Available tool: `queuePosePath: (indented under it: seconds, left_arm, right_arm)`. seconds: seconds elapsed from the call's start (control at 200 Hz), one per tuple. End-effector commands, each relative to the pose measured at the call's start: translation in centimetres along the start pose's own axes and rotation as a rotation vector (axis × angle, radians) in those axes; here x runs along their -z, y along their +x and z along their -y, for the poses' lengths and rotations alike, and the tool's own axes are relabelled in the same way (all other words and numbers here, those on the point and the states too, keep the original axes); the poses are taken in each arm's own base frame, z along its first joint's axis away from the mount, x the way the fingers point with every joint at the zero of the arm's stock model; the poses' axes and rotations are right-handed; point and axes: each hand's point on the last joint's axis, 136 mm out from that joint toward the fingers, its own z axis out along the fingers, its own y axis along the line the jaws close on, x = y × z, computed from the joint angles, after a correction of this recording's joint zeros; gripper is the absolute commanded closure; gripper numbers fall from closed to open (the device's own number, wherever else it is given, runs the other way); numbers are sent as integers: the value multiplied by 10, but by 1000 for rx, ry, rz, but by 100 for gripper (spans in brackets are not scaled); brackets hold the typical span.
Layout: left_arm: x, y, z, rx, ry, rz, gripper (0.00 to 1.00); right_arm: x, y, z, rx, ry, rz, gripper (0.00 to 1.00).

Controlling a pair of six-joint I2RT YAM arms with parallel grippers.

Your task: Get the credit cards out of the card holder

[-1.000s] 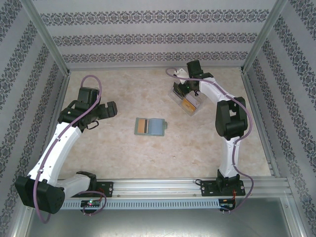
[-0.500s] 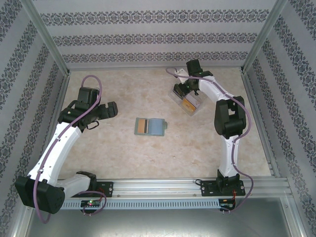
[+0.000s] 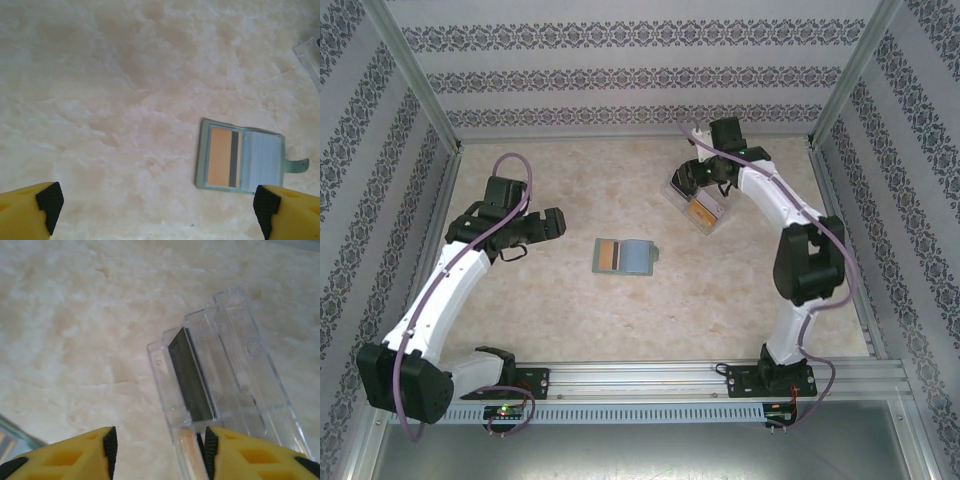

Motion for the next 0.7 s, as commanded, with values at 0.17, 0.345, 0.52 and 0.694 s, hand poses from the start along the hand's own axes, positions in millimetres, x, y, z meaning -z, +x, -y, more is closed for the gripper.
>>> queuePosePath:
  seconds: [0.17, 0.345, 0.52, 0.694]
  left_arm:
    - [-41, 11, 33, 114, 198, -107, 0]
    - [-66, 19, 46, 168, 266, -169, 0]
    - [-82, 26, 48, 198, 274, -208, 0]
    - [-94, 31, 45, 225, 263, -220, 0]
  right_arm:
    - [14, 50, -79, -334, -94, -61, 44]
    - [-5, 84, -136, -372, -189, -143, 46]
    - [-33, 110, -178, -340, -230, -222, 48]
    - [-60, 127, -198, -371, -282, -288, 52]
